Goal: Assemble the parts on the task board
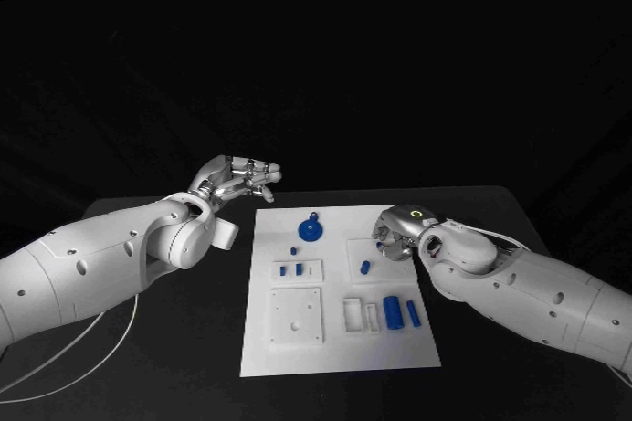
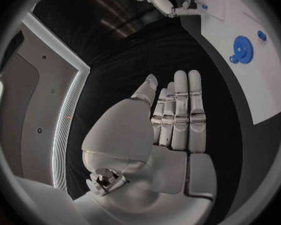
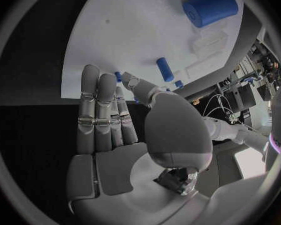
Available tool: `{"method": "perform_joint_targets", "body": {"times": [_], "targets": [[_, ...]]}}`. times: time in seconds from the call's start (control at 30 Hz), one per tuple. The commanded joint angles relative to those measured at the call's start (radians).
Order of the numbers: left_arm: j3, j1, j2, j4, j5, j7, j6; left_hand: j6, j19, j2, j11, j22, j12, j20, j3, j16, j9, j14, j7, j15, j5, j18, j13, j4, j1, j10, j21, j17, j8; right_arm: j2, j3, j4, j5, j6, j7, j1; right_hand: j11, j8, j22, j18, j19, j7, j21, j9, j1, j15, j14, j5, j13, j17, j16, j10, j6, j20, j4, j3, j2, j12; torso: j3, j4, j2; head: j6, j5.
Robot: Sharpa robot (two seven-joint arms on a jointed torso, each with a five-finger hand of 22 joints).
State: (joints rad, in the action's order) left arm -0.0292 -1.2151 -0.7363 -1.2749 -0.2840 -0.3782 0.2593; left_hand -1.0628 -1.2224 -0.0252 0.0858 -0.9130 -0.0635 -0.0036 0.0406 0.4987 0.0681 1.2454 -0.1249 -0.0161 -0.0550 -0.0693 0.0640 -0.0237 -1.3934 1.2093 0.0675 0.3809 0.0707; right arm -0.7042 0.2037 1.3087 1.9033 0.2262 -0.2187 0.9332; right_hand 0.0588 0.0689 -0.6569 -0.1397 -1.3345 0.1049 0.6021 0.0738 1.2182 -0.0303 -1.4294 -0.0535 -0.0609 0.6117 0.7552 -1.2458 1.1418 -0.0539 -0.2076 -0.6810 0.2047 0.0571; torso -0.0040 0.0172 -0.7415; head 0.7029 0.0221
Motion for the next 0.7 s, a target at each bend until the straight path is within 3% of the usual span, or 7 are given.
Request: {"method": "perform_joint_targets", "body": {"times": [0.03,0.2,0.5,0.7], "targets": [[0.001,-0.001,0.001,-0.001,0.0,-0.007,-0.022,0.003,-0.004,-0.008,0.0,0.001,0.0,0.003,-0.007,-0.004,-0.001,0.003,-0.001,-0.003,-0.004,-0.005,-0.001,-0.002,0.001,-0.008,0.004,0.001,0.001,0.007,-0.005,-0.01,0.028,-0.006,-0.007,-0.002,-0.001,-0.005,-0.004,-0.009,0.003,0.001,-0.003,0.001,-0.002,-0.006,0.0,0.004,0.0,0.001,0.006,-0.009,0.006,-0.004,-0.007,0.002,-0.009,0.001,0.0011,-0.0005,-0.002,0.002,-0.004],[0.001,-0.001,0.001,0.003,-0.003,0.0,-0.028,0.001,-0.004,-0.009,0.001,0.002,0.001,0.004,-0.008,-0.004,-0.001,0.002,-0.001,-0.004,-0.004,-0.005,-0.001,-0.003,0.001,-0.012,0.004,0.002,0.001,0.016,-0.009,-0.021,0.032,0.003,-0.009,-0.005,-0.003,-0.005,-0.035,-0.009,-0.002,-0.001,-0.02,0.002,-0.005,-0.008,0.0,0.003,0.0,0.006,0.003,-0.014,0.012,-0.005,-0.008,0.001,-0.014,0.001,0.0018,-0.0012,-0.001,0.005,-0.008],[0.001,-0.001,0.0,0.005,-0.004,0.006,-0.031,0.001,-0.004,-0.009,0.002,0.003,0.0,0.004,-0.01,-0.003,-0.001,0.002,-0.001,-0.004,-0.003,-0.005,-0.001,-0.002,0.003,-0.014,0.004,0.003,0.001,0.023,-0.011,-0.026,0.03,0.021,-0.005,-0.007,-0.01,-0.005,-0.062,-0.001,-0.011,-0.005,-0.028,0.004,-0.004,-0.013,-0.004,0.003,-0.001,0.01,0.003,-0.035,0.029,-0.01,-0.01,-0.001,-0.033,0.001,0.0,0.0,0.0,0.008,-0.009],[0.001,-0.001,-0.001,0.007,-0.004,0.009,-0.032,0.002,-0.004,-0.01,0.002,0.004,0.0,0.004,-0.01,-0.003,-0.001,0.002,-0.001,-0.004,-0.003,-0.006,-0.001,-0.003,0.0,-0.015,0.004,0.004,0.0,0.023,-0.011,-0.025,0.038,0.029,-0.021,-0.008,-0.027,-0.001,-0.082,0.008,-0.015,-0.016,-0.034,0.013,0.004,-0.023,-0.01,0.003,-0.005,0.013,0.001,-0.082,0.071,-0.02,-0.015,0.006,-0.071,0.003,-0.0001,0.0001,0.0,0.01,-0.01]]}}
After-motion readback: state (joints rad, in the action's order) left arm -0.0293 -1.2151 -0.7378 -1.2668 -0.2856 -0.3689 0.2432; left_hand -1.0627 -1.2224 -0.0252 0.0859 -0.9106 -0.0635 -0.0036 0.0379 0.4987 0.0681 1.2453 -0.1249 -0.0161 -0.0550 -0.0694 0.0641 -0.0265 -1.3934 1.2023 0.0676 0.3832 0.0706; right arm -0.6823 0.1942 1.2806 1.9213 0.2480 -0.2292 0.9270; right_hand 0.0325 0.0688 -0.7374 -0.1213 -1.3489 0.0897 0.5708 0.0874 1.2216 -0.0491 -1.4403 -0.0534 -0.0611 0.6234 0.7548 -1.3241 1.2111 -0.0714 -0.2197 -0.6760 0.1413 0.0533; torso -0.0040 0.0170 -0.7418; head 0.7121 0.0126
